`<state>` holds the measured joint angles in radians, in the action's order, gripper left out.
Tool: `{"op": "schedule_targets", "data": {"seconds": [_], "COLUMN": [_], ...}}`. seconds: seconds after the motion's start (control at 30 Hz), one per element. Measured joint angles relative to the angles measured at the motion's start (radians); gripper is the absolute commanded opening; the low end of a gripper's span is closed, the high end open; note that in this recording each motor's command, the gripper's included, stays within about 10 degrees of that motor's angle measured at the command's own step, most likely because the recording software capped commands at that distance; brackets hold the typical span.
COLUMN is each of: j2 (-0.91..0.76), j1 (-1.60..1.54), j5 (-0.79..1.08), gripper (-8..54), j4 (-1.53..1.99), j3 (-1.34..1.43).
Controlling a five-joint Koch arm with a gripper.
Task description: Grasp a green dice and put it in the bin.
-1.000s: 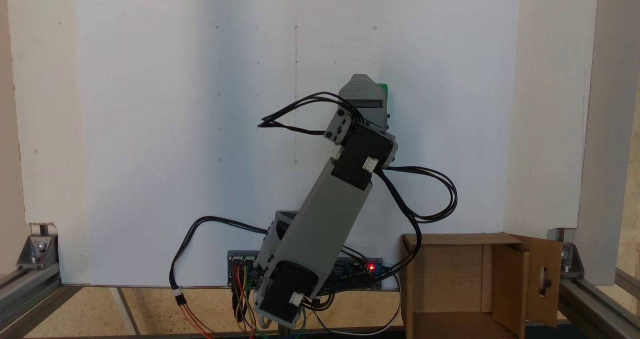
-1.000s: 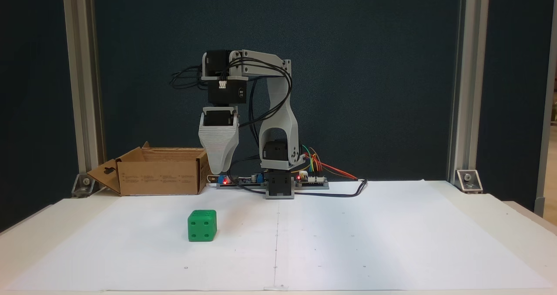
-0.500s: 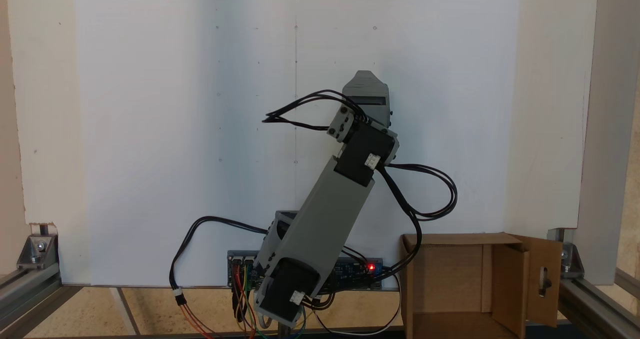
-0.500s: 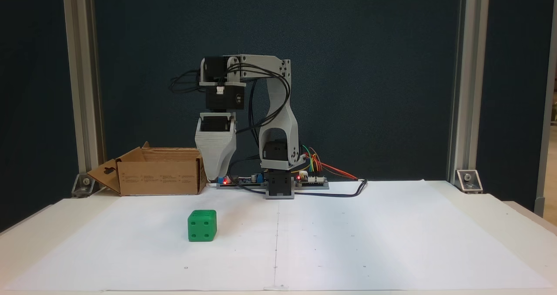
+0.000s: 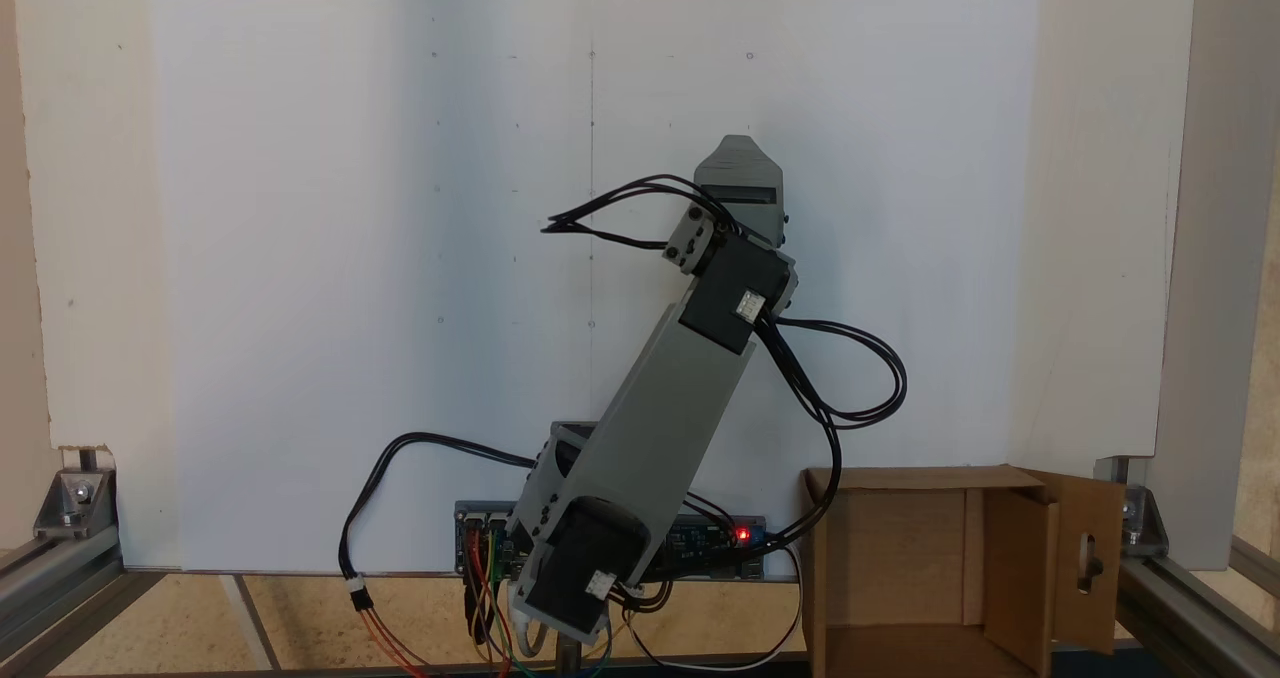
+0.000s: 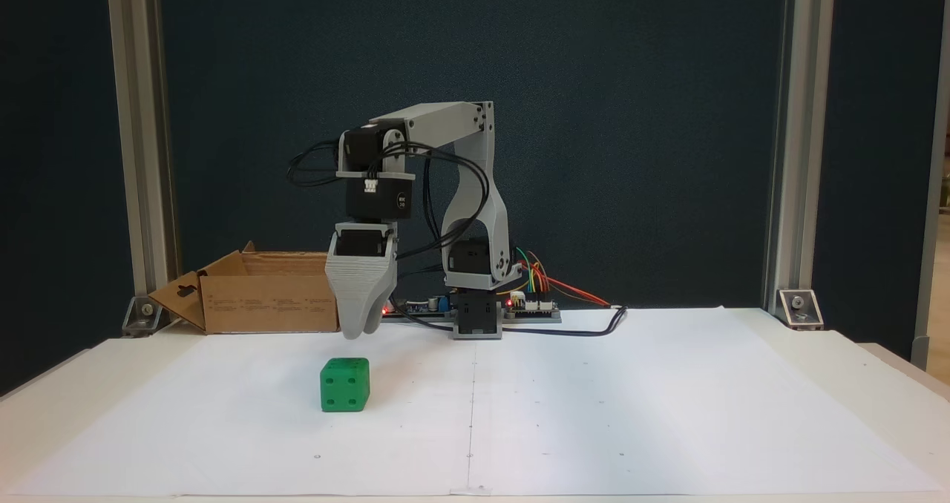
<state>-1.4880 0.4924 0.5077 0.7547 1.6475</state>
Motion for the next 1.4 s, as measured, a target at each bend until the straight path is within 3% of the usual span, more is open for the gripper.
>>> {"op": "schedule_targets", "data": {"seconds": [1.4], "j2": [0.207], "j1": [0.037], "j5": [0.014], "gripper": [43.1], "j4": [-0.115], "j3": [0.0]}}
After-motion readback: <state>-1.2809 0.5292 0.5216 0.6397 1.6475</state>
